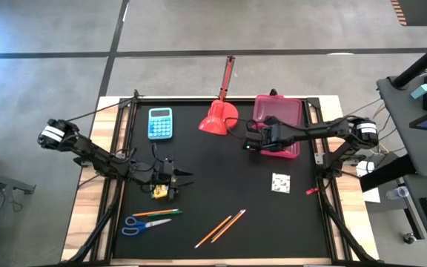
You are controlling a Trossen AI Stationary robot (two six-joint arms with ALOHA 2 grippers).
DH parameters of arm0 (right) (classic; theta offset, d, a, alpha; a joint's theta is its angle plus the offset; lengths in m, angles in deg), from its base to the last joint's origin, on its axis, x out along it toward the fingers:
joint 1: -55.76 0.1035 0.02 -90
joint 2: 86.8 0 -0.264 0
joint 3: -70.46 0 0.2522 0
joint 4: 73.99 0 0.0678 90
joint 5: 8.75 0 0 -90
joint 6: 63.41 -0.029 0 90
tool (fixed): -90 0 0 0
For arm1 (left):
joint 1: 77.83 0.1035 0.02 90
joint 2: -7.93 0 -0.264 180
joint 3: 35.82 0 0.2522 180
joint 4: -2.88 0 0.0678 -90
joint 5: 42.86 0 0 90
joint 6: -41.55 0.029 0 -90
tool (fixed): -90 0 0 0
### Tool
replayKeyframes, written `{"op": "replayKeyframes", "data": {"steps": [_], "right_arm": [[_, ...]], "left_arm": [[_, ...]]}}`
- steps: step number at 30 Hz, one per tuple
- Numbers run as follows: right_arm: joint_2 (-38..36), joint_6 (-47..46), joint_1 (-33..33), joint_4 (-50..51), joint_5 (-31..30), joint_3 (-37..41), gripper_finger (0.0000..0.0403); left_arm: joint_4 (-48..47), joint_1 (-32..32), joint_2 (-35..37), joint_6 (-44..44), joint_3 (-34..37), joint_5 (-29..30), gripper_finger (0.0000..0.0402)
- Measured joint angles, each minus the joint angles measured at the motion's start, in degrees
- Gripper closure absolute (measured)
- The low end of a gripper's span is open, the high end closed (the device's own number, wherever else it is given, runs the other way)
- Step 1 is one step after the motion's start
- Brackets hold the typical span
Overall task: Pack school essentials
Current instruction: Put the green pen into the pink supply box
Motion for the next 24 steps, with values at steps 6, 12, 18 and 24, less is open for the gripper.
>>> {"op": "replayKeyframes", "data": {"steps": [6,12,18,24], "right_arm": [[0.0,-2.08,0.0,0.08,0.0,0.02,0.0288],[-0.85,-7.0,0.24,4.95,0.26,-1.11,0.0256],[-2.19,-18.19,2.32,8.86,8.63,-1.97,0.0263],[-2.67,-29.19,10.88,8.72,11.65,-1.36,0.0271]], "left_arm": [[-0.02,0.0,0.0,-0.04,0.02,0.0,0.0268],[0.0,0.0,0.0,-0.07,0.02,0.0,0.0268],[0.02,0.0,0.0,-0.17,0.02,0.0,0.0268],[0.02,0.0,0.0,-0.31,0.02,-1.46,0.0268]]}}
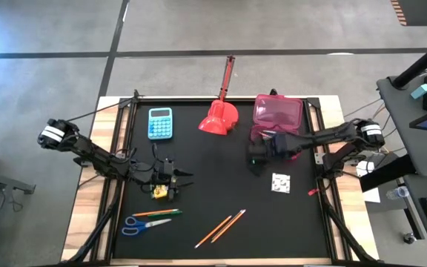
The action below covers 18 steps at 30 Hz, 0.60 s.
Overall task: Pack school essentials
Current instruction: Put the green pen into the pink supply box
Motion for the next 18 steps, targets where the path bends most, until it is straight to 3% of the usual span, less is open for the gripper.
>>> {"op": "replayKeyframes", "data": {"steps": [9,12,18], "right_arm": [[1.86,-13.72,17.95,-5.32,-0.61,0.07,0.027],[3.55,-15.36,22.92,-10.57,-2.22,0.07,0.0274],[8.2,-15.59,29.06,-19.91,-3.04,0.02,0.0273]], "left_arm": [[0.01,-0.02,0.0,-0.05,-0.04,-4.41,0.0268],[0.09,-0.07,0.0,-0.98,-0.5,-8.04,0.0268],[0.07,-0.85,0.0,-4.53,-0.76,-8.57,0.0268]]}}
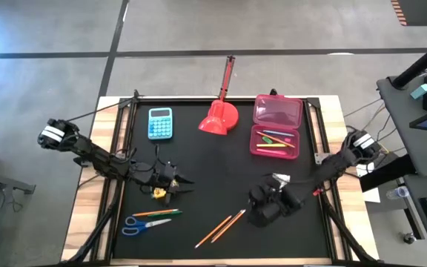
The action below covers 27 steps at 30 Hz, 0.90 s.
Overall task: Pack school essentials
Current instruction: Put the green pen into the pink supply box
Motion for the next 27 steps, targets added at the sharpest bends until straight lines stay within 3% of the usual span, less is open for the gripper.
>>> {"op": "replayKeyframes", "data": {"steps": [19,27], "right_arm": [[11.85,-0.01,3.63,-4.77,-0.05,-5.62,0.0274],[12.85,-1.4,3.78,-5.04,-0.28,-7.66,0.0273]], "left_arm": [[-0.63,-10.41,0.0,-5.08,-2.61,2.2,0.0268],[-19.11,-14.69,-0.03,-16.31,-7.08,5.69,0.0268]]}}
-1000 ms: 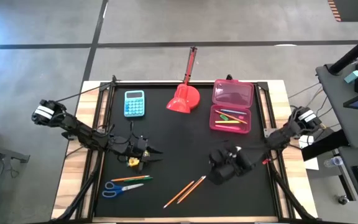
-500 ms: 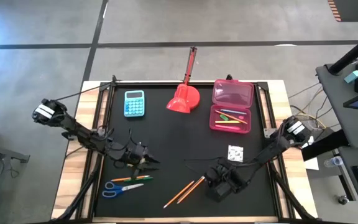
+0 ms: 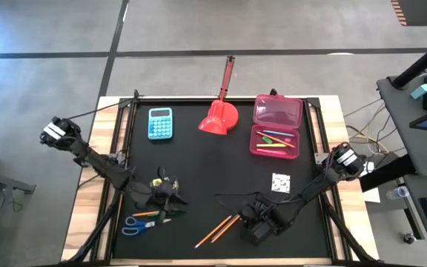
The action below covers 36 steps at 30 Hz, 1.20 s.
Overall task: Pack school essentials
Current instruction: Put the green pen into the pink supply box
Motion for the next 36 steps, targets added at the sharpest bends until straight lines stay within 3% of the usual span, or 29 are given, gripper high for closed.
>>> {"op": "replayKeyframes", "data": {"steps": [13,19,29,36], "right_arm": [[0.02,-0.09,0.24,-3.81,-1.4,-0.06,0.0272],[0.04,1.01,0.24,-3.9,-1.4,-0.06,0.0275],[0.04,1.09,0.24,-3.99,-1.38,-0.04,0.0274],[0.04,1.77,0.24,-3.96,-1.36,-0.04,0.0277]], "left_arm": [[-20.67,-7.98,0.01,-16.34,-3.85,0.23,0.0268],[-23.19,-8.22,-4.16,-11.89,-5.1,0.32,0.0268],[-33.04,-8.26,-17.76,-5.87,-15.75,0.26,0.0268],[-35.29,-8.11,-20.03,-1.92,-19.98,1.26,0.0268]]}}
